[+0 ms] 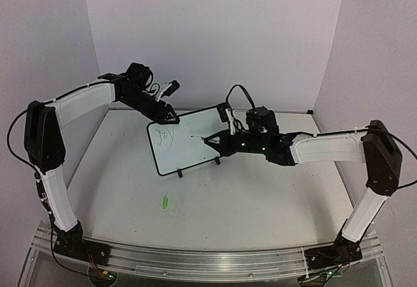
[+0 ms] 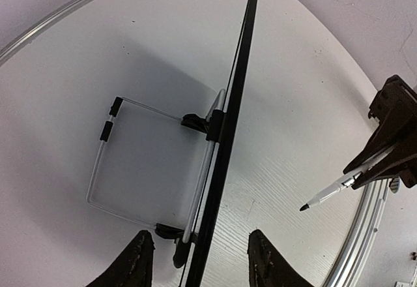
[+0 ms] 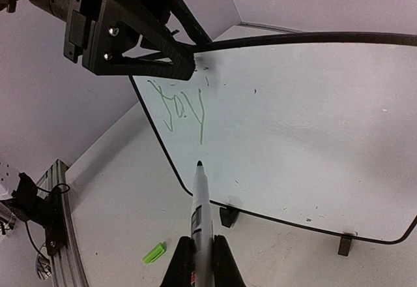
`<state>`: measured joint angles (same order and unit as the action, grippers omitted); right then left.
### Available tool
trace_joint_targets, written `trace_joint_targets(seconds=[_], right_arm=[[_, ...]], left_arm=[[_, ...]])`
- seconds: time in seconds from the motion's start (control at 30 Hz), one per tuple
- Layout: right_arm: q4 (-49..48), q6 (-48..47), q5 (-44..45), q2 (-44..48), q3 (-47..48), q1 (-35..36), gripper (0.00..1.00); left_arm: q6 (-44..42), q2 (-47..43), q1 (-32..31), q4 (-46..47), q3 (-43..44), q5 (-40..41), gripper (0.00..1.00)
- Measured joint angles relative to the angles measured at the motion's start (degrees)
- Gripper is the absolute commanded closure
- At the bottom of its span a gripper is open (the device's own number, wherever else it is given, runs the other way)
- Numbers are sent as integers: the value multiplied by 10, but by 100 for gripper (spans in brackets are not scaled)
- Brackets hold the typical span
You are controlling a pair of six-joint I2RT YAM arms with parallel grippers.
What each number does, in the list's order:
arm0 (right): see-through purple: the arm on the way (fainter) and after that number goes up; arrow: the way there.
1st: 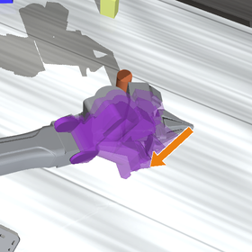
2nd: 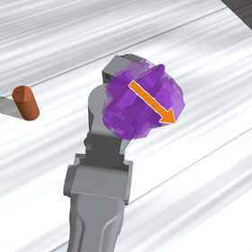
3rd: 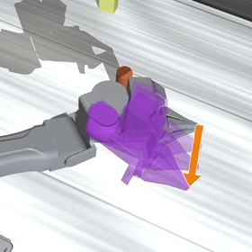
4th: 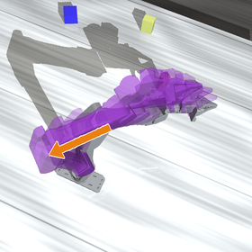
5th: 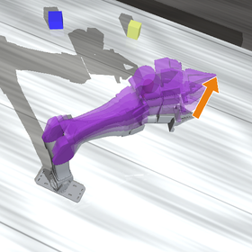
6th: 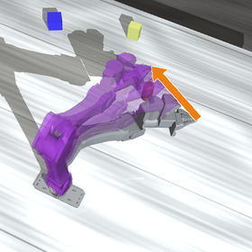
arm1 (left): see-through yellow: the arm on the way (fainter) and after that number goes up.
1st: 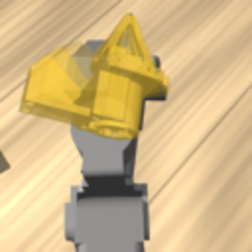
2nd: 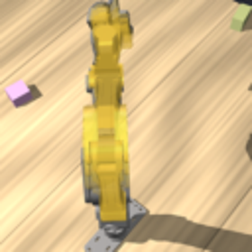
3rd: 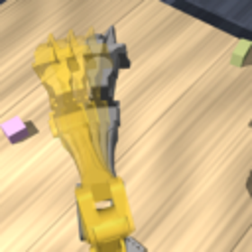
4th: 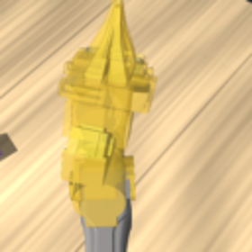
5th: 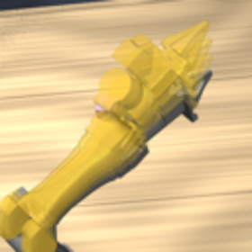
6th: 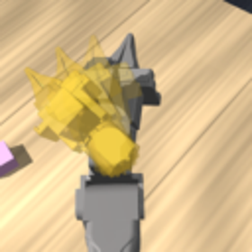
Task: Write a sentence on the whiteboard
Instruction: Hold the whiteboard at the center of the board, then write a sentence on the whiteboard.
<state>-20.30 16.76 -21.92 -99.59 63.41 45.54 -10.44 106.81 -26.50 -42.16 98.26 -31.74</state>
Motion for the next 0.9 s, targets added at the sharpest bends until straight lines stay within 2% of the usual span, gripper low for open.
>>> trace_joint_targets(seconds=[0.33, 0.5, 0.7, 0.9], right_arm=[[-3, 0, -20, -57, 49, -12, 100], [-4, 0, -30, -66, 63, -13, 100], [-10, 0, -32, -73, 81, -13, 100], [-11, 0, -30, -81, 90, -15, 100]], left_arm=[[-55, 2, -2, -13, 0, -30, 81], [-79, 2, -2, -14, -1, -43, 85], [-95, 2, -2, -14, -1, -56, 99], [-109, 2, -2, -14, -1, -57, 100]])
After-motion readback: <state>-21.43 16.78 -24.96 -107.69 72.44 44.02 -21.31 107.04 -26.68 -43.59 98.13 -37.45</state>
